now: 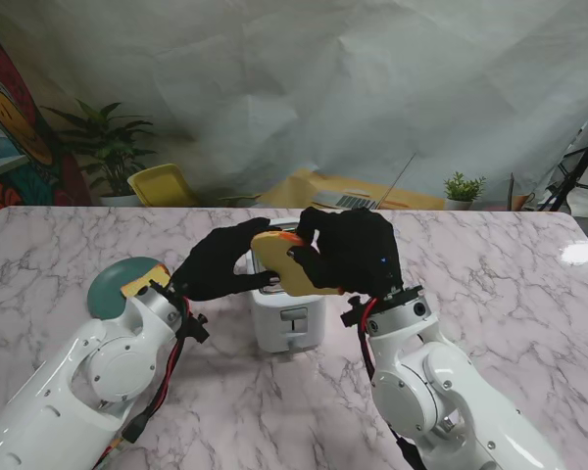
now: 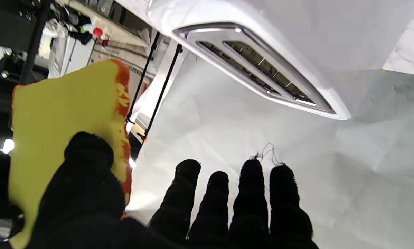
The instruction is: Toast the toast slices
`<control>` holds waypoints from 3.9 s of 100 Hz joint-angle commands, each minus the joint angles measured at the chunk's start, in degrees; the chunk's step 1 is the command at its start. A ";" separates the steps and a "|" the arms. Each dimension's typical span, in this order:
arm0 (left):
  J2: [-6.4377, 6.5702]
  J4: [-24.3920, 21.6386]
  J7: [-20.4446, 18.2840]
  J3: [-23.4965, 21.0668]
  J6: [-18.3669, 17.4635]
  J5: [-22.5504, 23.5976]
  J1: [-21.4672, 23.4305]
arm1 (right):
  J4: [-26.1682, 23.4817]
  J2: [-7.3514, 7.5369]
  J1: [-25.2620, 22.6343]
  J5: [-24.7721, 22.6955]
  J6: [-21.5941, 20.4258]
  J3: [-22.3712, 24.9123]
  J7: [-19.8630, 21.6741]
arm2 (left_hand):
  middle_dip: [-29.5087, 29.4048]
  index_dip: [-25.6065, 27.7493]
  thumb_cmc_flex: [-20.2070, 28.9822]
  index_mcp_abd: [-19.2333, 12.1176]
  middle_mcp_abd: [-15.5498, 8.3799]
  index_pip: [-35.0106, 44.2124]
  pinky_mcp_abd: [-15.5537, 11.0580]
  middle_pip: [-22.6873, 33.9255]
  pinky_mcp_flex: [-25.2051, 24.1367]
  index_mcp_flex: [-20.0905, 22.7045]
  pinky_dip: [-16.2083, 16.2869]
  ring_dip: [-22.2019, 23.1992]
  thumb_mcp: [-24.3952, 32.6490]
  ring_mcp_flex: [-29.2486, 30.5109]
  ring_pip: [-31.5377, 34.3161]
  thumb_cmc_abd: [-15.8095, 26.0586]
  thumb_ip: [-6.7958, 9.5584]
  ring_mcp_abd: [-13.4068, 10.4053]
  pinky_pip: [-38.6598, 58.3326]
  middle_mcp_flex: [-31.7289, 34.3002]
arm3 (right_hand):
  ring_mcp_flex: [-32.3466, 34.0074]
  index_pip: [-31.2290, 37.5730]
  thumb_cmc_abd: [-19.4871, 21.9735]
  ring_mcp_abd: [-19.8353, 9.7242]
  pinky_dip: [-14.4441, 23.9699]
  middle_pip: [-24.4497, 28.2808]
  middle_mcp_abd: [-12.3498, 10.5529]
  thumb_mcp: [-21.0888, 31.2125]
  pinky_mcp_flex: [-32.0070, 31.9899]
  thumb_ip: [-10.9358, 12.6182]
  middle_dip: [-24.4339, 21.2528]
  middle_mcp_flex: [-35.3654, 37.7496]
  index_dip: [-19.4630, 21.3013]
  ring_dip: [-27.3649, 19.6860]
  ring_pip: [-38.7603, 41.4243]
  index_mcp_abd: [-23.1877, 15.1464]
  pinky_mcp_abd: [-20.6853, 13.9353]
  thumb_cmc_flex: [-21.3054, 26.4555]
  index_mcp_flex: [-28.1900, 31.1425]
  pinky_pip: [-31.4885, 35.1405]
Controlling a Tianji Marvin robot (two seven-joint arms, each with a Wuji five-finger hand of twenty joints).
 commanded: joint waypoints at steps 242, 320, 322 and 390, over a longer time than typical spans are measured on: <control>-3.45 -0.15 16.05 7.07 7.13 7.60 -1.21 | 1.58 0.10 5.27 -2.49 4.58 -4.50 4.22 | 13.33 11.01 10.79 -16.64 -6.87 39.64 2.31 17.40 17.03 24.93 1.01 18.61 29.76 35.87 22.43 -14.20 -5.88 -0.20 27.36 51.12 | 0.11 -4.84 -10.53 -0.77 2.02 -8.65 1.87 0.62 0.88 2.65 -15.00 -2.37 -16.14 -6.45 -19.58 -4.80 5.23 8.99 7.30 -0.42; -4.01 -1.51 19.56 4.39 8.26 7.86 0.42 | -3.75 1.81 1.88 -5.44 6.74 -0.15 15.35 | 13.72 10.36 15.06 -16.54 -7.71 38.53 1.55 19.81 15.77 22.68 1.04 20.16 18.83 33.42 23.84 -9.49 -3.33 0.54 26.19 49.03 | 0.20 -1.76 -11.09 -2.88 0.87 -4.11 5.40 4.41 6.36 1.88 -10.13 0.26 -13.34 -1.82 -4.89 2.17 2.84 7.87 6.35 -0.21; -4.03 -1.50 19.62 4.41 8.24 7.83 0.39 | -3.85 1.85 1.90 -5.51 6.72 -0.07 15.69 | 13.70 10.33 15.01 -16.54 -7.70 38.52 1.51 19.79 15.76 22.66 1.02 20.14 18.79 33.39 23.82 -9.49 -3.34 0.52 26.15 48.96 | 0.24 -1.64 -11.03 -2.94 0.89 -3.89 5.41 4.32 6.52 1.85 -10.08 0.31 -13.30 -1.70 -4.59 2.32 2.82 7.68 6.36 -0.14; -3.00 -0.92 13.72 2.90 6.58 7.21 -0.58 | -9.04 3.26 5.62 -6.10 6.94 1.52 31.20 | 1.39 5.75 19.25 -10.45 -6.37 19.88 1.66 6.32 4.39 13.15 -2.00 2.34 -5.42 14.49 2.54 0.64 2.30 -0.58 10.70 24.82 | 0.16 0.85 5.10 -7.44 6.64 14.72 10.50 10.59 8.64 -1.47 5.42 -0.45 13.73 9.26 15.10 0.40 2.19 1.75 6.57 3.20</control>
